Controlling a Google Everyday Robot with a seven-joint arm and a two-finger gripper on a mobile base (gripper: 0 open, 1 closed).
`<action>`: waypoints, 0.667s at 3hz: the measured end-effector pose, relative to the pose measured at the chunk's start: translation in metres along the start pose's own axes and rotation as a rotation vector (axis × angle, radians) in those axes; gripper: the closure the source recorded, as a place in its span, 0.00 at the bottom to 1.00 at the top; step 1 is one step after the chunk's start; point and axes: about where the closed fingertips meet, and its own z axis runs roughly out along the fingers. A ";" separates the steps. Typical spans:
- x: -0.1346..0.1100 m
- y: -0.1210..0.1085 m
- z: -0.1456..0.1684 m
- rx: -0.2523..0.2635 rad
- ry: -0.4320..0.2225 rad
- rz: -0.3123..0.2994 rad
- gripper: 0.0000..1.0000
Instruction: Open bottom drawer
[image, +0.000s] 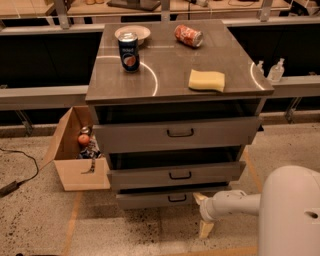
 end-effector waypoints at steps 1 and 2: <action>0.021 -0.007 0.017 0.004 0.036 -0.012 0.00; 0.037 -0.021 0.027 0.017 0.075 -0.032 0.00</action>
Offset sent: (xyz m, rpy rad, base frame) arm 0.0582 -0.0423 -0.0432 -0.1351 -0.0657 0.0081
